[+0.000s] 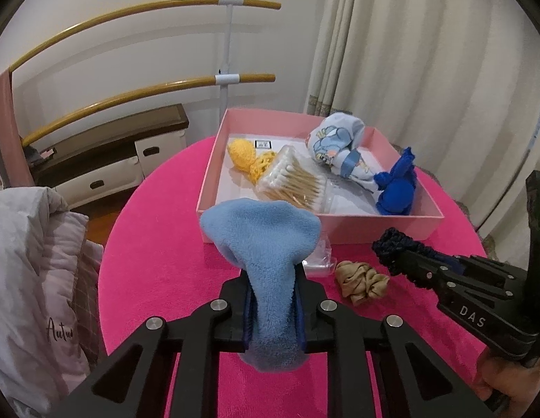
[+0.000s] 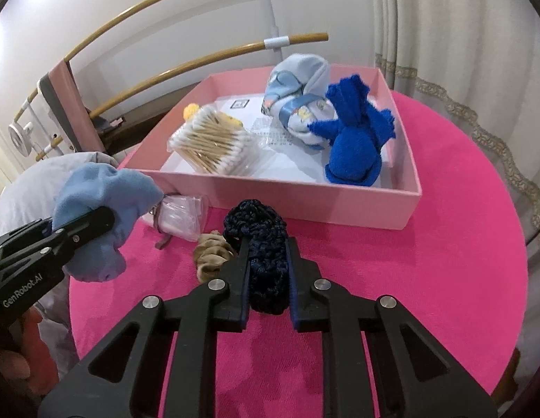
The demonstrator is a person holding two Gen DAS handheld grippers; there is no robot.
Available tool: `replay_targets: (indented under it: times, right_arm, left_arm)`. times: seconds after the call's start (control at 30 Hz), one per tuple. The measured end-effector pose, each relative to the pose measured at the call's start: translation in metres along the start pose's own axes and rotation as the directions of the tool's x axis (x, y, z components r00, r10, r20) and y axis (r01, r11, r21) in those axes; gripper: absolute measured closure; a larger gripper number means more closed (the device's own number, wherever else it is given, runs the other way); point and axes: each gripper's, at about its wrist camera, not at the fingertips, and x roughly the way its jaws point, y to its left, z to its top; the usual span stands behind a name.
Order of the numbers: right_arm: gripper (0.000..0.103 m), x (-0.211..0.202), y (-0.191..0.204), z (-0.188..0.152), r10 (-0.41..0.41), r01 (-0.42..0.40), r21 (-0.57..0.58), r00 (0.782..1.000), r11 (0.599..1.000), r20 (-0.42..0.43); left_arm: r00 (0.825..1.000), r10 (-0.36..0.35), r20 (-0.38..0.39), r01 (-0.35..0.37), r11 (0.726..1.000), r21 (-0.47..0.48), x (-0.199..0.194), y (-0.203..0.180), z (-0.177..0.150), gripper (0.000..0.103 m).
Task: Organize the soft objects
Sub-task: 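Lift both held items over the pink box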
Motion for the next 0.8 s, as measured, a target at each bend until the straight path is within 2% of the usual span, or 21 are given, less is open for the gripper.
replay_targets:
  times: [0.2, 0.43, 0.63, 0.8]
  right_arm:
    - [0.088, -0.026, 0.007, 0.013, 0.006, -0.004, -0.022, 0.998, 1.000, 0.060]
    - [0.087, -0.047, 0.016, 0.046, 0.013, -0.005, -0.061, 0.991, 0.998, 0.132]
    - [0.087, -0.051, 0.022, 0.084, 0.010, 0.005, -0.087, 0.984, 0.996, 0.178]
    - [0.087, -0.038, 0.022, 0.128, 0.020, -0.002, -0.092, 0.981, 0.996, 0.192]
  left_arm:
    - [0.999, 0.000, 0.054, -0.001, 1.000, 0.013, -0.024, -0.005, 0.010, 0.088]
    - [0.992, 0.005, 0.128, -0.009, 1.000, 0.030, -0.047, -0.006, 0.034, 0.088]
    - [0.987, -0.001, 0.161, -0.003, 1.000, 0.028, -0.043, -0.004, 0.067, 0.088]
    - [0.985, -0.001, 0.170, -0.007, 0.999, 0.044, -0.023, -0.004, 0.102, 0.088]
